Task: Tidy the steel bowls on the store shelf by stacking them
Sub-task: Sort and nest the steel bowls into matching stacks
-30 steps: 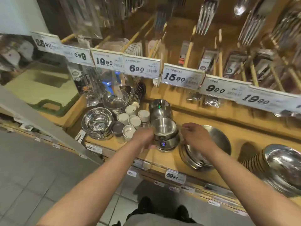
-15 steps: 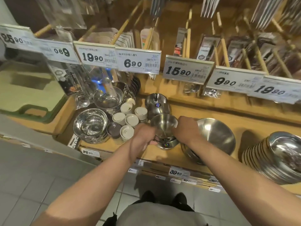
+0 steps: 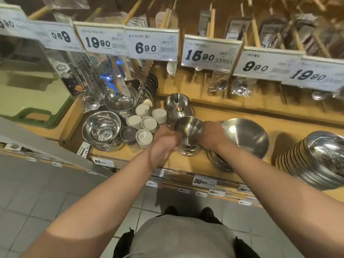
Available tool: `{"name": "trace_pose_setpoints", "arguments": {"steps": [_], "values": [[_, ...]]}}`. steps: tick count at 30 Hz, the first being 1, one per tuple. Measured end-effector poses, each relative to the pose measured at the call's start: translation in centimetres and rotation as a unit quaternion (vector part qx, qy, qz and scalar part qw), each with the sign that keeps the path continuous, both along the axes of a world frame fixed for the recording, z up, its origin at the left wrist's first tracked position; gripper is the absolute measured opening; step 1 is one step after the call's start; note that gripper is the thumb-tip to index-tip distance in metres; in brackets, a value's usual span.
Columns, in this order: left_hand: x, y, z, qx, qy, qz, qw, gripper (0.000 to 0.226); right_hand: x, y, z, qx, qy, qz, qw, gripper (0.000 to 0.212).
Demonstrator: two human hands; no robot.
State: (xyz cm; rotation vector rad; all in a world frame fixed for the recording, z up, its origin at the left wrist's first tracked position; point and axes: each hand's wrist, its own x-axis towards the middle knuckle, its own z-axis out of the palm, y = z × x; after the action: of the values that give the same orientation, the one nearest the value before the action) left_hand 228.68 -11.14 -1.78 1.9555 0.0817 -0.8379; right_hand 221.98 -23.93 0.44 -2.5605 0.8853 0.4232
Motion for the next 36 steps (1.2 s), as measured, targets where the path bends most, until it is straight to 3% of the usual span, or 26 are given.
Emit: {"name": "trace_pose_setpoints", "arguments": {"steps": [5, 8, 11, 15, 17, 21, 25, 29, 36], "values": [[-0.5, 0.6, -0.1, -0.049, 0.0, 0.0, 0.999, 0.017, -0.3, 0.0, -0.4, 0.004, -0.011, 0.021, 1.0, 0.03], [-1.0, 1.2, -0.2, -0.093, 0.004, -0.003, 0.996, 0.035, -0.9, 0.5, -0.4, -0.002, -0.039, 0.013, 0.999, 0.037], [-1.0, 1.2, -0.2, -0.076, -0.003, -0.006, 0.997, 0.048, -1.4, 0.9, -0.3, 0.002, -0.056, 0.008, 0.998, 0.039], [-0.6, 0.7, 0.2, -0.053, 0.018, -0.017, 0.998, 0.01, -1.4, 0.8, -0.1, 0.017, -0.058, 0.005, 0.998, 0.044], [-0.3, 0.3, 0.6, -0.029, 0.025, -0.028, 0.999, 0.003, -1.3, 1.0, 0.0, 0.021, -0.062, 0.001, 0.998, 0.041], [0.7, 0.1, 0.7, -0.01, -0.007, -0.011, 1.0, 0.012, -1.3, 1.4, -0.1, 0.028, -0.073, -0.025, 0.997, 0.041], [1.1, 0.1, 0.1, -0.003, -0.053, -0.03, 0.998, 0.006, -1.5, 1.1, -0.2, 0.004, -0.065, -0.035, 0.997, 0.035], [1.6, 0.1, 0.1, 0.028, -0.095, -0.058, 0.993, 0.018, -1.4, 1.0, 0.0, -0.01, -0.062, -0.038, 0.997, 0.026], [1.8, 0.1, -0.1, 0.04, -0.096, -0.083, 0.991, 0.022, -1.3, 0.8, -0.3, -0.029, -0.088, -0.033, 0.995, 0.024]]}}
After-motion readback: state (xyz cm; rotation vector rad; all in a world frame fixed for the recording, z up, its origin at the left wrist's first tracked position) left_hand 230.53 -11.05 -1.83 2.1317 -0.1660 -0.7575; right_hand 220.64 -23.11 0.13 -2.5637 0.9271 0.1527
